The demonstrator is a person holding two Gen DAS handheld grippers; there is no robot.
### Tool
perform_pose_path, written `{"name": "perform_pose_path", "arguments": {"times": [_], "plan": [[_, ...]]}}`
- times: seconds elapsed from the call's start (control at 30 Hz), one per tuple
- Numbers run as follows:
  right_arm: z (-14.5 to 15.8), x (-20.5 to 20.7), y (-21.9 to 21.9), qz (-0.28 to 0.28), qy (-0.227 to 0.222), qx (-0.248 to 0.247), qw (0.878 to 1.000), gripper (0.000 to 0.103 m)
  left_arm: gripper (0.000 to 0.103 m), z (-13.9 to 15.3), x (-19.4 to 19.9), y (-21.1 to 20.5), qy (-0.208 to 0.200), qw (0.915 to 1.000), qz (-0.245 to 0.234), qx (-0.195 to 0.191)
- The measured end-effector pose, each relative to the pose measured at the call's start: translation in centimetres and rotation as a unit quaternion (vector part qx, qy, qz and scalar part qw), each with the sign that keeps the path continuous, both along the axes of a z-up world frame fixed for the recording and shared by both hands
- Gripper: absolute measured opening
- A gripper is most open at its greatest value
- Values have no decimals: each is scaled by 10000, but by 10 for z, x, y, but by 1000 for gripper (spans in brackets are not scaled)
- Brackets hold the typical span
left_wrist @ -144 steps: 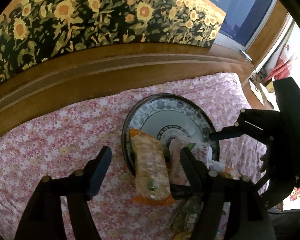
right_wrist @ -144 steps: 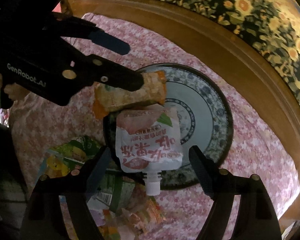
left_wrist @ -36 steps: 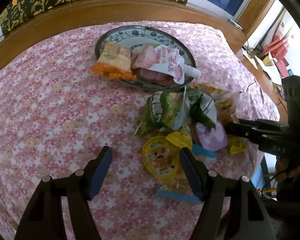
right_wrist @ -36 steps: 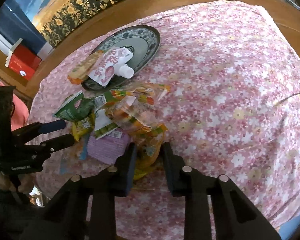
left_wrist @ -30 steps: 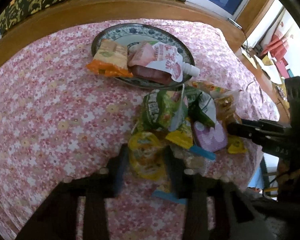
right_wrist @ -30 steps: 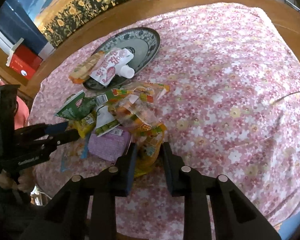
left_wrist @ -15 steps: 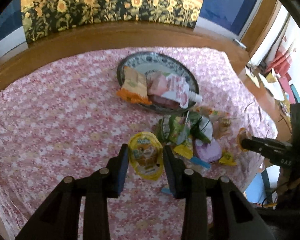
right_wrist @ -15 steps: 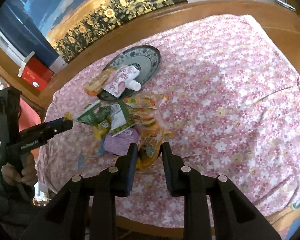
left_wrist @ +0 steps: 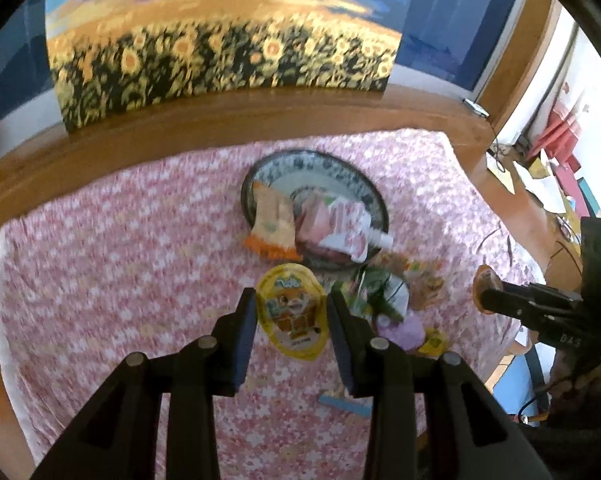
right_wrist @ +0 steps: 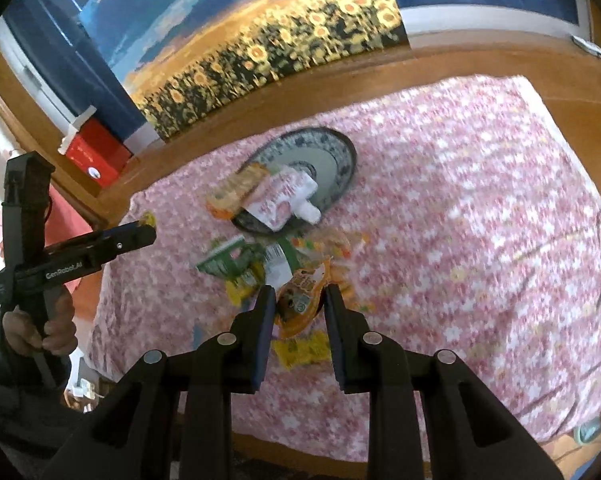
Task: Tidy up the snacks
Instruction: 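Grasp the orange snack pack with the right tool while the left tool lifts the jelly cup, then carry the jelly cup with the left tool while the right tool carries the orange pack over the plate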
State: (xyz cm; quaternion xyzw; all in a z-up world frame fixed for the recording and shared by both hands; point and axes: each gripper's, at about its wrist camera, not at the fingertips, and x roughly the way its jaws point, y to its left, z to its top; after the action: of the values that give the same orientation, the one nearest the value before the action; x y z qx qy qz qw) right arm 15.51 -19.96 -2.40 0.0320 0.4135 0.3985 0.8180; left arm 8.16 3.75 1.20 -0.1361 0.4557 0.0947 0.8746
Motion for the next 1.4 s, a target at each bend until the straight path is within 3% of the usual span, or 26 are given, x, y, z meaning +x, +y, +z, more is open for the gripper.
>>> {"name": "perform_pose_path", "arguments": {"times": [0.3, 0.73, 1.4], "plan": [[24, 3, 6, 201, -399, -47, 9990, 26, 37, 14, 10, -14, -248, 9996, -90, -28], [44, 28, 17, 335, -640, 12, 9974, 27, 37, 19, 25, -14, -229, 9997, -92, 50], [29, 71, 38, 249, -338, 183, 9990, 27, 37, 11, 80, 3, -75, 9998, -189, -74]]}}
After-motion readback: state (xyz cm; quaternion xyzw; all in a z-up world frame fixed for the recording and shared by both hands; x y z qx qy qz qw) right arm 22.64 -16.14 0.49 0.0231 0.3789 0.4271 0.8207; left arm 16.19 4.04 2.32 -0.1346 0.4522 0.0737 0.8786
